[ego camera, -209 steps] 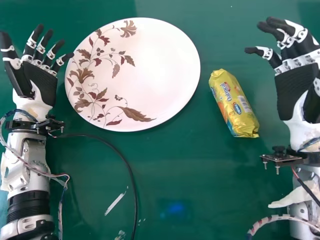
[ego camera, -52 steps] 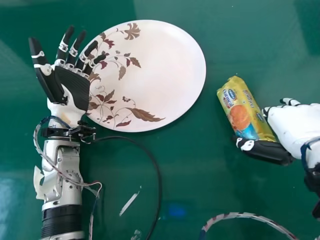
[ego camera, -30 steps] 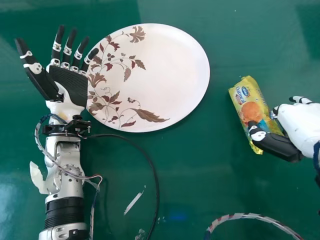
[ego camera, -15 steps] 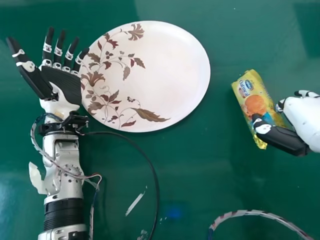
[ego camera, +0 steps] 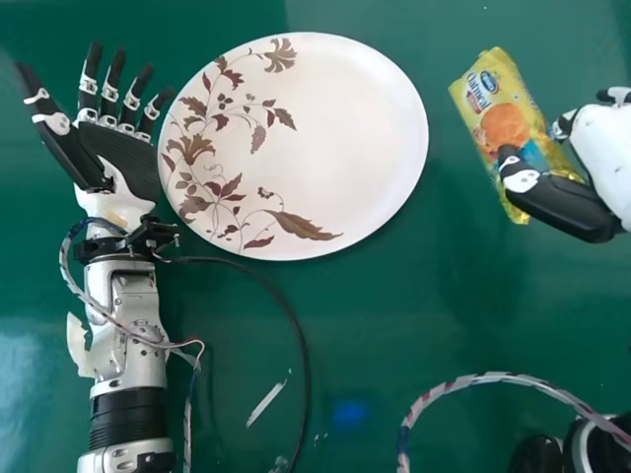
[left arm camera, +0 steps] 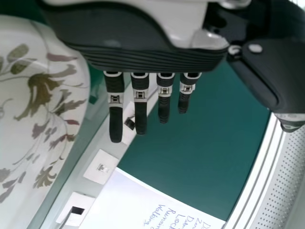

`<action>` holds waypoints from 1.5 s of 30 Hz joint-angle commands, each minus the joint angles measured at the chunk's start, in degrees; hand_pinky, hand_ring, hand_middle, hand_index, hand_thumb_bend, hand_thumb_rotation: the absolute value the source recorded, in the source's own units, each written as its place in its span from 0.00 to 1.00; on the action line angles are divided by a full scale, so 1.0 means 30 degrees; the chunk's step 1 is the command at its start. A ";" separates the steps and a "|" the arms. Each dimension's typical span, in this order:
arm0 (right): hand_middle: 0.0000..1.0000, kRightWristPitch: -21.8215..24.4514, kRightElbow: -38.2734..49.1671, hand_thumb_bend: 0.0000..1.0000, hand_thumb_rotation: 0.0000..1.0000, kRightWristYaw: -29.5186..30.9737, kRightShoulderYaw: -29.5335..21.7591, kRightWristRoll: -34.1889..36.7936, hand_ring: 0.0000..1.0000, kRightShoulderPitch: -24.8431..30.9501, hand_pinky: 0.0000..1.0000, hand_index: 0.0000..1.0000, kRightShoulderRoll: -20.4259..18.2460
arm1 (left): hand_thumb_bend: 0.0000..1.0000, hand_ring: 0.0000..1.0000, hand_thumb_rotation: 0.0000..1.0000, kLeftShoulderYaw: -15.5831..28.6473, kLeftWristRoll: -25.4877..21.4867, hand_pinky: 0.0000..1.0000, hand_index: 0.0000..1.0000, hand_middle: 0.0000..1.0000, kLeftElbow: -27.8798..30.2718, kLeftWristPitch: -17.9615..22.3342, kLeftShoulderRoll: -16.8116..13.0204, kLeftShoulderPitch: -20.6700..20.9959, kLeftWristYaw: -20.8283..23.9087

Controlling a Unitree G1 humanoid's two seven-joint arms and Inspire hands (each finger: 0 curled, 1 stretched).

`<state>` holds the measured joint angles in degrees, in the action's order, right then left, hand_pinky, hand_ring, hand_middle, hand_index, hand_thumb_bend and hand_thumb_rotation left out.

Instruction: Pick up biscuit and place it in the plate

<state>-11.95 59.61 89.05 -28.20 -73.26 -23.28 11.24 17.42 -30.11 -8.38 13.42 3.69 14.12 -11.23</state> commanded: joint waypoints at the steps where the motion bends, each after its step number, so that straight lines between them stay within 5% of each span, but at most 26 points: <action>1: 0.10 0.0311 0.0131 0.15 0.00 -0.0748 0.0478 -0.0518 0.03 -0.0414 0.00 0.10 -0.0343 | 1.00 0.81 0.81 0.0389 0.0069 0.64 0.96 0.93 -0.1077 0.0331 0.0052 -0.0776 -0.0094; 9: 0.10 0.1371 0.0131 0.04 0.00 -0.2679 0.2280 -0.2023 0.04 -0.0435 0.00 0.10 -0.1555 | 1.00 0.79 0.76 0.1133 -0.0775 0.67 0.95 0.92 -0.2049 0.0282 -0.0350 -0.0151 -0.1405; 14: 0.10 0.1930 0.0131 0.08 0.00 -0.3627 0.3147 -0.2227 0.04 -0.0011 0.00 0.10 -0.2059 | 1.00 0.79 0.78 0.1143 -0.0532 0.66 0.96 0.90 -0.2039 0.0126 -0.0543 -0.0145 -0.1354; 25: 0.10 0.2885 0.0131 0.00 0.00 -0.5685 0.5131 -0.3296 0.04 0.0753 0.00 0.11 -0.2989 | 1.00 0.79 0.82 0.1588 -0.0759 0.65 0.95 0.89 -0.2739 0.0612 -0.0712 0.0406 -0.1769; 45: 0.12 0.3625 0.0131 0.00 0.00 -0.8010 0.6562 -0.2368 0.06 0.0315 0.00 0.14 -0.2668 | 1.00 0.78 0.83 0.3301 -0.4686 0.60 0.92 0.89 -0.3876 -0.2585 -0.1534 0.1624 -0.4264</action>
<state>-0.90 59.59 66.44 -8.96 -81.06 -21.69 2.79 25.93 -43.33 -16.98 6.77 -1.04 21.80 -23.45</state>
